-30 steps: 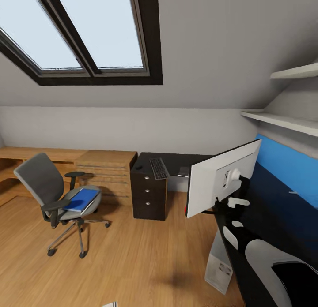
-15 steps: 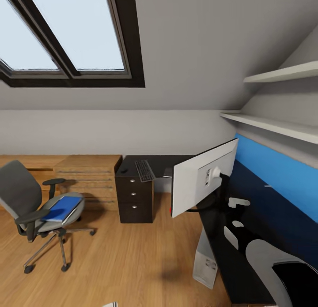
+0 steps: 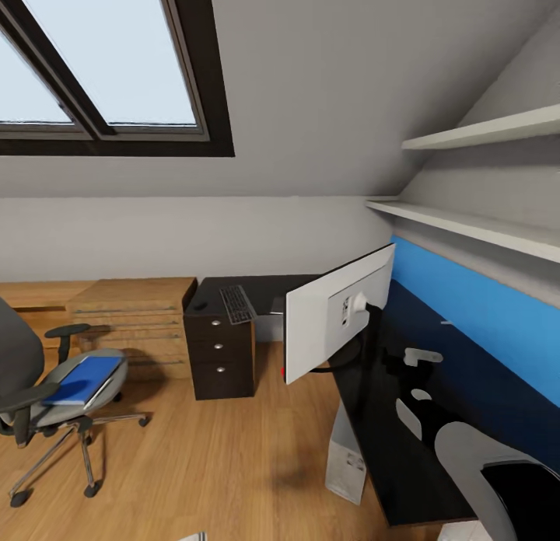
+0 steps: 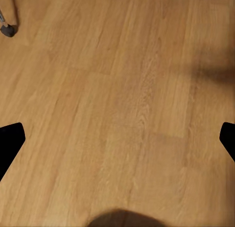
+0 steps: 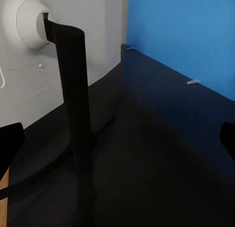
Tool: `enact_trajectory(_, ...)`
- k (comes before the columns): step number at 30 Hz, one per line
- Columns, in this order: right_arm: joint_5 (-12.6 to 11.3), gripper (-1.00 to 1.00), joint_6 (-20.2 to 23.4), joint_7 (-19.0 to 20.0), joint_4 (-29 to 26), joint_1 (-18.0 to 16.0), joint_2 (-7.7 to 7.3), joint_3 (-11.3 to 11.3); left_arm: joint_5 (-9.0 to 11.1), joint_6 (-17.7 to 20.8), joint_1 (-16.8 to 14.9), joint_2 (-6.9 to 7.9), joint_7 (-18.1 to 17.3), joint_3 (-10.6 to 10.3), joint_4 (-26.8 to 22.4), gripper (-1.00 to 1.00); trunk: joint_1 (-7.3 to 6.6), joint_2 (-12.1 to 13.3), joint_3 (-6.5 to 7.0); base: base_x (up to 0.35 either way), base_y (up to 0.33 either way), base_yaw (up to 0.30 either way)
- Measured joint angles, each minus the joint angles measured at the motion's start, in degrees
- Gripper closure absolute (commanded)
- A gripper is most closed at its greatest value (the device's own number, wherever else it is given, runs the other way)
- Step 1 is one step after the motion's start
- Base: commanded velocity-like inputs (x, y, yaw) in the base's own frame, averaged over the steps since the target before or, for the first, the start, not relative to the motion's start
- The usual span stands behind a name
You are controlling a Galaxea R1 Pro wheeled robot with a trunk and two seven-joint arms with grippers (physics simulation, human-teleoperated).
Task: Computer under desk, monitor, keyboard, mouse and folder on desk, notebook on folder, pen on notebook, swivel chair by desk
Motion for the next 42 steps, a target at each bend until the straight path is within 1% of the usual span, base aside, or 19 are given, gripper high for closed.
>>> enact_trajectory(12, -0.1, -1.0, 0.4, -0.1, -0.1, 0.0, 0.1, 0.0, 0.2, 0.0, 0.0, -0.01, 0.1, 0.2, -0.6, -1.0, 0.0, 0.0, 0.01, 0.0, 0.0, -0.006)
enact_trajectory(15, 0.0, -1.0, 0.0, 0.0, 0.0, 0.0, -0.03, 0.0, 0.5, 0.2, 0.0, -0.02, 0.2, 0.6, -2.5, -1.0, 0.65, -1.2, -0.52, 0.0, 0.0, 0.0)
enact_trajectory(17, 0.0, -1.0, 0.0, 0.0, 0.1, 0.0, -0.04, 0.0, 0.5, 0.2, 0.0, -0.02, 0.2, 0.6, -2.5, -1.0, 1.09, -2.0, -0.88, 0.0, 0.0, 0.0)
enact_trajectory(18, 0.1, -1.0, 0.0, 0.0, 1.7, 0.1, -0.14, 0.1, 0.5, 0.1, 0.0, -0.1, 0.3, 0.4, -2.6, -1.0, 1.31, -2.4, -1.07, 0.0, 0.0, 0.0)
enact_trajectory(19, 0.1, -1.0, 0.0, 0.0, 1.9, 0.1, -0.16, 0.1, 0.5, 0.1, 0.0, -0.1, 0.3, 0.4, -2.6, -1.0, 1.53, -2.8, -1.24, 0.0, 0.0, 0.0)
enact_trajectory(35, 0.5, -1.0, 0.6, 0.5, 3.3, 0.1, -0.25, 0.3, 0.2, 0.0, 0.0, -0.11, 0.3, 0.3, -2.6, -1.0, 5.05, -9.2, -4.12, 0.0, 0.0, 0.0)
enact_trajectory(37, 0.7, -1.0, 0.6, 2.0, 3.9, 0.1, -0.28, 0.3, 0.2, 0.1, 0.0, -0.11, 0.3, 0.2, -2.6, -1.0, 5.49, -10.0, -4.48, 0.0, 0.0, 0.0)
enact_trajectory(39, 0.6, -1.0, 0.6, 5.0, 4.2, 0.1, -0.54, 0.3, 0.2, 0.1, 0.0, -0.11, 0.3, 0.2, -2.6, -1.0, 5.93, -10.8, -4.84, 0.0, 0.0, 0.0)
enact_trajectory(42, 0.6, -1.0, 0.7, 7.4, 4.5, 0.1, -0.94, 0.3, 0.2, 0.1, 0.0, -0.11, 0.3, 0.2, -2.6, -1.0, 6.59, -12.0, -5.38, 0.0, 0.0, 0.0)
